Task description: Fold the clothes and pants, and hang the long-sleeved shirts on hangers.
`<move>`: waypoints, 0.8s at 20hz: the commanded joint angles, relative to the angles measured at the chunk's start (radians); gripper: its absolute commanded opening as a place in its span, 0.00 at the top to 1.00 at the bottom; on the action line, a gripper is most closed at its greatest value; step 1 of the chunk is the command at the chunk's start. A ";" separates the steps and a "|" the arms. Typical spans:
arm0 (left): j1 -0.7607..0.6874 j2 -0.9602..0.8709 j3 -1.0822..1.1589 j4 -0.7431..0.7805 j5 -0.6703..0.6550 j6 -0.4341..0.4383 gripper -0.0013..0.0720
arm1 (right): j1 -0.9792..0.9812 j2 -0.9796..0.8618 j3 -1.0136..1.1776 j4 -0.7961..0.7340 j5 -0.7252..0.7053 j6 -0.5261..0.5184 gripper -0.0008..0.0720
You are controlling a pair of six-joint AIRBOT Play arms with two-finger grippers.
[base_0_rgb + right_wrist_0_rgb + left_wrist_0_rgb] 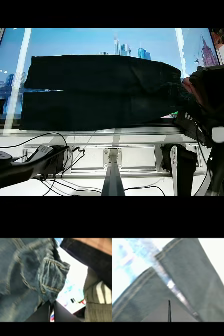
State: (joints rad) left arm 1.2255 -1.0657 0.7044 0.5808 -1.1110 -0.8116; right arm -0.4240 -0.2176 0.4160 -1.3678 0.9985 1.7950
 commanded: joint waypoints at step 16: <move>-0.002 0.003 -0.138 0.624 -0.064 -0.397 0.38 | 0.000 -0.018 0.001 -0.043 0.052 0.055 0.95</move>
State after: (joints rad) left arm 1.2240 -1.0634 0.5686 1.1904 -1.1706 -1.1637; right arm -0.4240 -0.2264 0.4164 -1.4120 1.0496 1.8488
